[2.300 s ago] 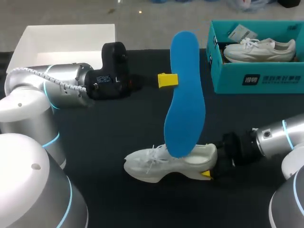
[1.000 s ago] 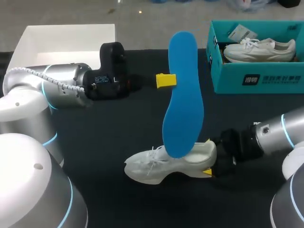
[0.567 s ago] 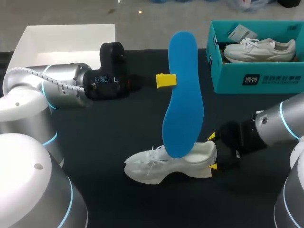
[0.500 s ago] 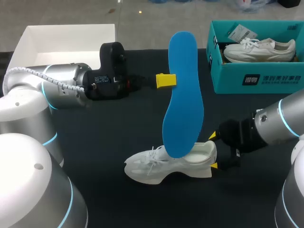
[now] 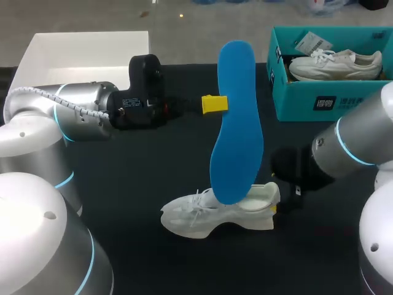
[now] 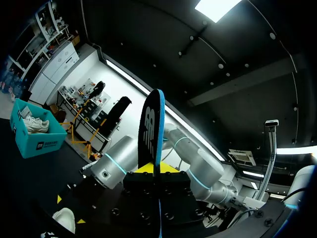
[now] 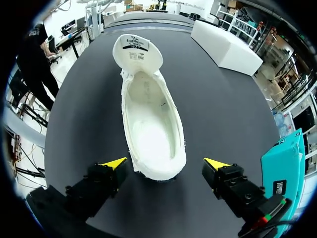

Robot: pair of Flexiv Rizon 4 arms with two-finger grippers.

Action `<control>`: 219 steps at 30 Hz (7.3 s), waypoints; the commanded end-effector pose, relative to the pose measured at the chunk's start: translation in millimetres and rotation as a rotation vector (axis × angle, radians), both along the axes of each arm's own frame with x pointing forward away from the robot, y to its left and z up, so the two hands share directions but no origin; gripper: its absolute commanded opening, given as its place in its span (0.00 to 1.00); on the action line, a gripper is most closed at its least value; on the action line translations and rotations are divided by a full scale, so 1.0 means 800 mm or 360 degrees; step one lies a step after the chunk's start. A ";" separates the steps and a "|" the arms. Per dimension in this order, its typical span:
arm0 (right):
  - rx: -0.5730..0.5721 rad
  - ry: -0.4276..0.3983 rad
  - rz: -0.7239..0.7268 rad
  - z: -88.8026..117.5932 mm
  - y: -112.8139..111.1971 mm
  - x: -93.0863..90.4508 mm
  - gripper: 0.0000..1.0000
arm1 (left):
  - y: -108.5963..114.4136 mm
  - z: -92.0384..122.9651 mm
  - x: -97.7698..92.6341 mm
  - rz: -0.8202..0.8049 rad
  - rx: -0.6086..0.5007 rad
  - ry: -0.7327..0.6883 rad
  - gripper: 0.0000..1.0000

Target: Take the shoe out of the shoebox, open the shoe tongue, remove and reinsert the insole, then place the shoe into the shoebox

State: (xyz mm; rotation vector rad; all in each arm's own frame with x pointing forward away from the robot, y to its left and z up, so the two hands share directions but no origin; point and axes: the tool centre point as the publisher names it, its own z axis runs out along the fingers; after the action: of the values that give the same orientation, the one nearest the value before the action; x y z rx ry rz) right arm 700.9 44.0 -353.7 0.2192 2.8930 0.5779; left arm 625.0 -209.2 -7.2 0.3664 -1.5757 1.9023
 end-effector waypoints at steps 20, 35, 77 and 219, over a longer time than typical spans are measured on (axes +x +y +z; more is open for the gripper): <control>-0.0406 0.0188 0.0019 0.010 0.004 -0.004 1.00 | 0.000 0.000 0.000 0.0002 -0.0003 -0.0001 0.00; -0.0380 0.0188 0.0072 0.011 -0.001 -0.011 1.00 | 0.000 0.000 0.000 0.0002 -0.0003 -0.0001 0.00; -0.0380 0.0188 0.0072 0.011 -0.001 -0.011 1.00 | 0.000 0.000 0.000 0.0002 -0.0003 -0.0001 0.00; 0.0522 0.1271 -0.1549 0.033 0.077 -0.006 0.00 | 0.000 0.000 0.000 0.0002 -0.0003 -0.0001 0.00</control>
State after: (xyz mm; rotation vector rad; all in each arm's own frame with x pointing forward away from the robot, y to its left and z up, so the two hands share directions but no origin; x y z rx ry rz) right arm 705.0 114.3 -320.7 1.4419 2.9535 0.6269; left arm 624.9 -209.2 -7.1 0.3665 -1.5756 1.9023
